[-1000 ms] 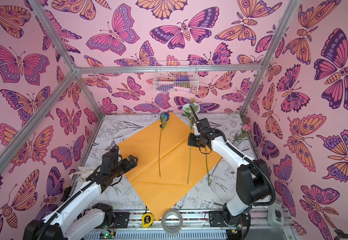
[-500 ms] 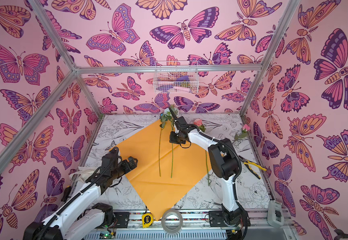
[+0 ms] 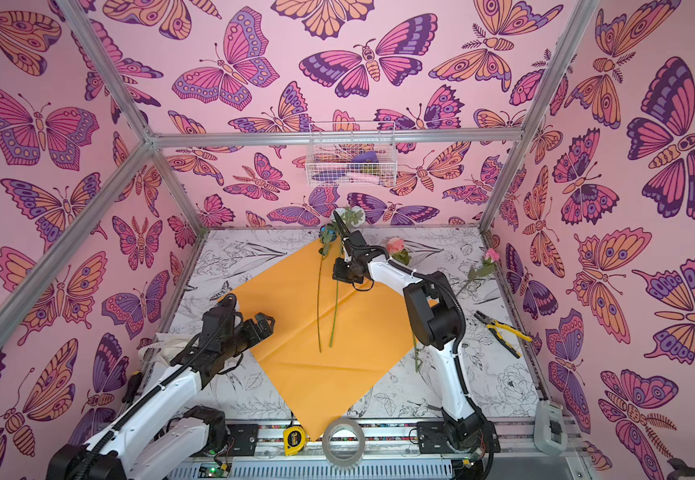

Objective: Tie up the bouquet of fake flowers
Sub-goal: 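Lay the white-pink rose beside the blue rose and open the right gripper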

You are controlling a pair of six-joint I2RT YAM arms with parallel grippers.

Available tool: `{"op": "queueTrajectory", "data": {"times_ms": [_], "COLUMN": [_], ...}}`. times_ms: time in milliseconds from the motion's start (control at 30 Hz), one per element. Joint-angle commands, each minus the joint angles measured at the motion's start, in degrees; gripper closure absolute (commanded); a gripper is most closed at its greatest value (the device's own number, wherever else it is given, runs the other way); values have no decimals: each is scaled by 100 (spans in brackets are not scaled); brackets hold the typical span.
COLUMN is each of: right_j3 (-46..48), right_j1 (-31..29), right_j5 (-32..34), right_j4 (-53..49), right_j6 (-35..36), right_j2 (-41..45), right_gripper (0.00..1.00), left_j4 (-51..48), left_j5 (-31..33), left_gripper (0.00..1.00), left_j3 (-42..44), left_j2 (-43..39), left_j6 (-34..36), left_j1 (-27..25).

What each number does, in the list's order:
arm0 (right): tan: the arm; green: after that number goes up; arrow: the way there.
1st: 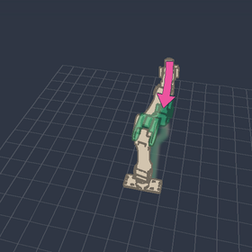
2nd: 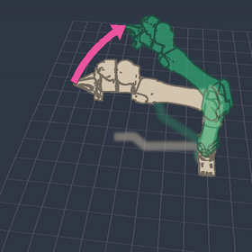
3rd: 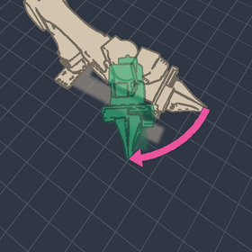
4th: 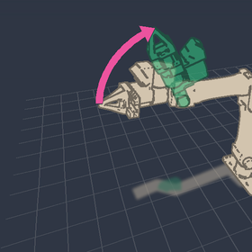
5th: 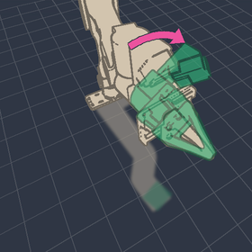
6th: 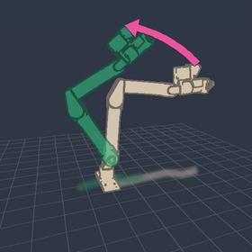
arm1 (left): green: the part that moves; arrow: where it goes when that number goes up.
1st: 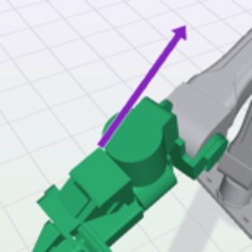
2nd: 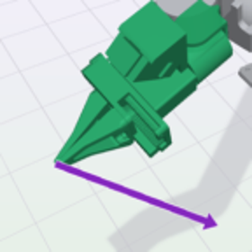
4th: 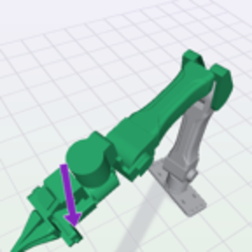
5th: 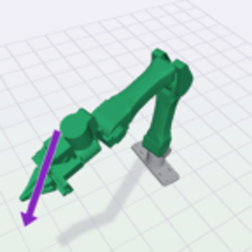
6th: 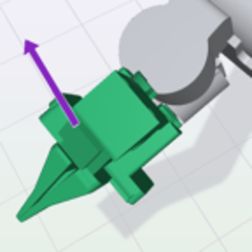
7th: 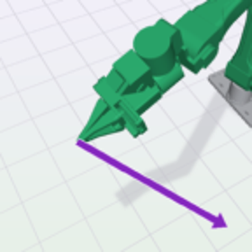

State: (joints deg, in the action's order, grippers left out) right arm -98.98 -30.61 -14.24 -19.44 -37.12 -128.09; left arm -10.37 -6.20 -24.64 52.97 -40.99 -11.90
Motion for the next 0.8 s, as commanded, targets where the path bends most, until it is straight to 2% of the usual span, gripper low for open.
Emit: {"op": "queueTrajectory", "data": {"times_ms": [0, 33, 167, 333, 600, 767], "right_j3": [-166, -157, -71, 71, 781, 1602], "right_j1": [-61, -67, -65, -34, 141, 361], "right_j5": [-175, -175, -95, 80, 238, 924], "right_j4": [-100, -135, -263, -419, -529, -961], "right_j6": [-71, -69, 2, 146, 353, 639], "right_j2": [-209, -231, -163, 105, 1130, 2188], "right_gripper": [100, 100, 81, 66, 63, 65], "left_j4": [-98, -100, -96, -91, -149, -193], "left_j5": [-9, -13, -4, -13, -31, 30], "left_gripper": [1, 1, 1, 1, 1, 1], "left_j3": [34, 30, 21, 19, 47, 55], "left_j2": [-1, 3, 16, 9, -143, -260], "left_j6": [80, 82, 83, 83, 72, 67], "left_j1": [43, 47, 56, 58, 65, 65]}}
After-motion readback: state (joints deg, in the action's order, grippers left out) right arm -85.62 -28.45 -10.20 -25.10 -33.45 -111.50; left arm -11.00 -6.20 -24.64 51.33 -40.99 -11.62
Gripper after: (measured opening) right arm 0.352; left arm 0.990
